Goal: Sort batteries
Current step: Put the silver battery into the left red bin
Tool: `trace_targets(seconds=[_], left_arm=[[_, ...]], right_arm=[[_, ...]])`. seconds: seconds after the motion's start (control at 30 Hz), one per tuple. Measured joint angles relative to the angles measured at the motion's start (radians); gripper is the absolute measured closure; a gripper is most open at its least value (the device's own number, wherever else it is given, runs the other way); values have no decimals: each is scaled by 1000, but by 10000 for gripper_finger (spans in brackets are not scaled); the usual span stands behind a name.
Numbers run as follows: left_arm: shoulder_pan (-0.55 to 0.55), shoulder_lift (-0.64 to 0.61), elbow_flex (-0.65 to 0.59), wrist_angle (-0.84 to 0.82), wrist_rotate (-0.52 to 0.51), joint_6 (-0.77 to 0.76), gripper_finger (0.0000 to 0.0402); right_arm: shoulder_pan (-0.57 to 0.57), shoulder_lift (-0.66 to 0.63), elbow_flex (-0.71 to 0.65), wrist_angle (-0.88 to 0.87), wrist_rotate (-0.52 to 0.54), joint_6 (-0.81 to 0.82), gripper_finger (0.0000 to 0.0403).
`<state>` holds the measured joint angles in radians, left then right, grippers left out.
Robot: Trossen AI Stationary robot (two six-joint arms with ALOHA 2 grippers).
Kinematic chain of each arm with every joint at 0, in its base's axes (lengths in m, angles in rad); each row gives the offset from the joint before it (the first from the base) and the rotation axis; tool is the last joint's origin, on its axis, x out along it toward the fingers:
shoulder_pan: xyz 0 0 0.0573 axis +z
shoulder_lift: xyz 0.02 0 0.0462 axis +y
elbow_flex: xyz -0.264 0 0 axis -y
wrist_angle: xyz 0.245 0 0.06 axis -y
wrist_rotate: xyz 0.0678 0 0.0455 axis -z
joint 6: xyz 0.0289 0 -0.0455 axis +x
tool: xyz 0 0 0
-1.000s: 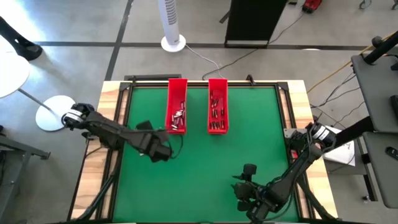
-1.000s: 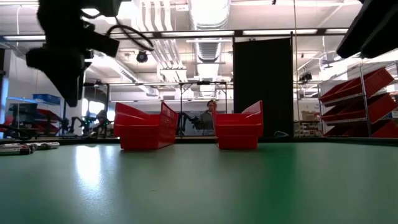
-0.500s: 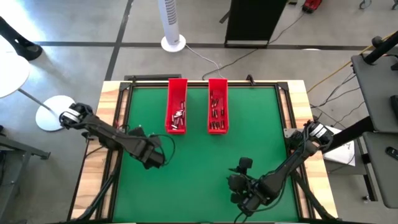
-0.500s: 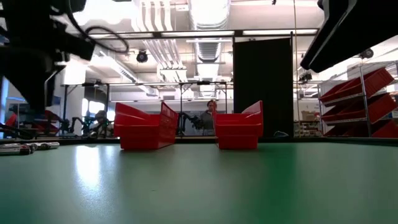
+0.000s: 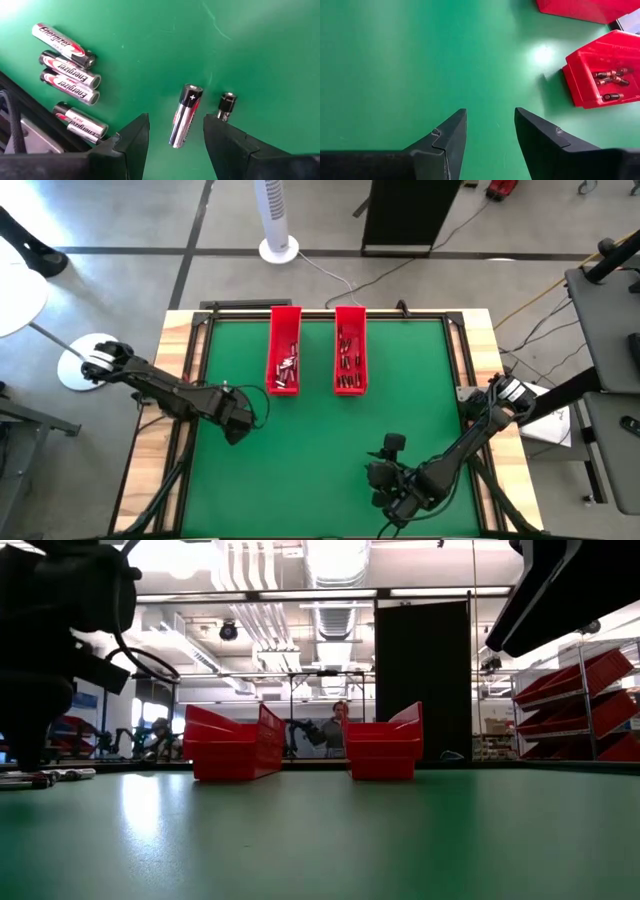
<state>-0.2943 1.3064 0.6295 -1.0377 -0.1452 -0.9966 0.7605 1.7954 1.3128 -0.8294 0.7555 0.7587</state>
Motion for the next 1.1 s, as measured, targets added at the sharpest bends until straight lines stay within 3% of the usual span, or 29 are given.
trace_targets(seconds=[0.4,0.67,0.73,0.87,1.1], left_arm=[[1,70,-70,112,7,1,256],[3,39,-38,117,-27,62,375],[10,17,-21,111,-44,68,380],[30,-12,73,-3,-77,89,376],[92,-31,343,-39,-290,239,376]], right_arm=[[0,0,0,1,0,-1,239],[0,0,0,6,0,-1,229],[0,0,0,6,0,-1,227],[0,0,0,10,1,0,228],[-2,0,0,32,1,-1,242]])
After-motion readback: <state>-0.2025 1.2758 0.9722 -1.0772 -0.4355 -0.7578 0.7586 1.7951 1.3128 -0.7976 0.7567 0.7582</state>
